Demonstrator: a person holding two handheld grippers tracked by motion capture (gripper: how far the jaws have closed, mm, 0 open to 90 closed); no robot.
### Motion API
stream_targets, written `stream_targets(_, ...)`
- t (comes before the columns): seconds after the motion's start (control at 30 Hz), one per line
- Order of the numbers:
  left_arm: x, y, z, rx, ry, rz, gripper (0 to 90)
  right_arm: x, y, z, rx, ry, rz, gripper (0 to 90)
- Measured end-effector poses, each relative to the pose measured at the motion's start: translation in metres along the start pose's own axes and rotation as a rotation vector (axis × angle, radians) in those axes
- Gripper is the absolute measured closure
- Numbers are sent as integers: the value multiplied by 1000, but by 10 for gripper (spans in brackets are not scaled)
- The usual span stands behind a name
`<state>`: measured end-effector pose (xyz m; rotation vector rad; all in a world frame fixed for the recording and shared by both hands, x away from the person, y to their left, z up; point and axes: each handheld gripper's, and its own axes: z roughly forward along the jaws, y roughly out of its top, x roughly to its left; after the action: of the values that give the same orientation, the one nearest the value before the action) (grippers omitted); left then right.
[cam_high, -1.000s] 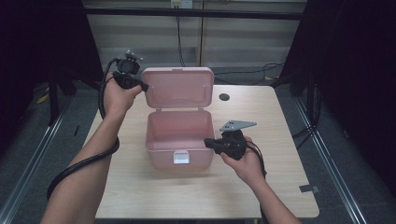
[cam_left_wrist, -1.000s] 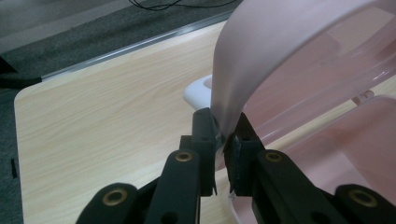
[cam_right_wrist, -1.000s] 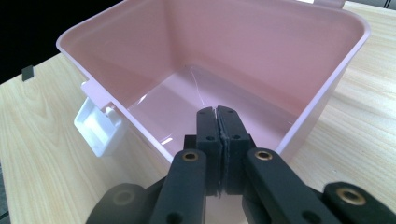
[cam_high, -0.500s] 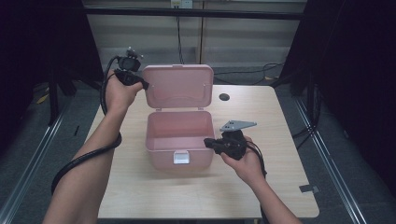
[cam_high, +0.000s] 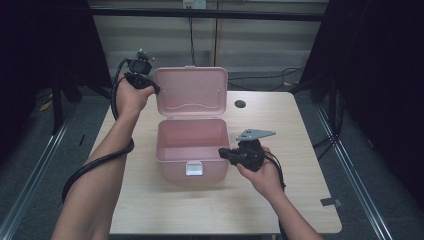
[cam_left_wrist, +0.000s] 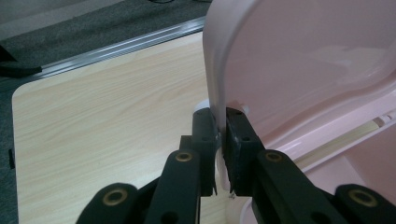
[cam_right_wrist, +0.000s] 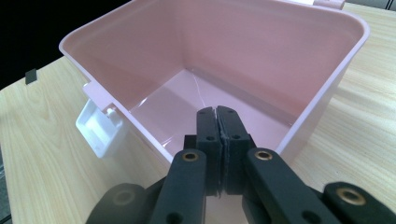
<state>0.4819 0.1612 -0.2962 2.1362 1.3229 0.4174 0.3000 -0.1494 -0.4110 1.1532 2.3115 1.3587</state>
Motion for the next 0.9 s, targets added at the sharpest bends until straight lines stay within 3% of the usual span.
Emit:
stream_targets(0.3,6,4,11,-1,-1,-20,834,0,-1,0,-1,2,-6,888)
stream_targets(0.47,5,9,19,14,30,3,831,1,0,0,3,-2,-14,887)
stream_targets(0.9,10,9,42,8,37,-58,836,0,-1,1,-10,12,-6,889)
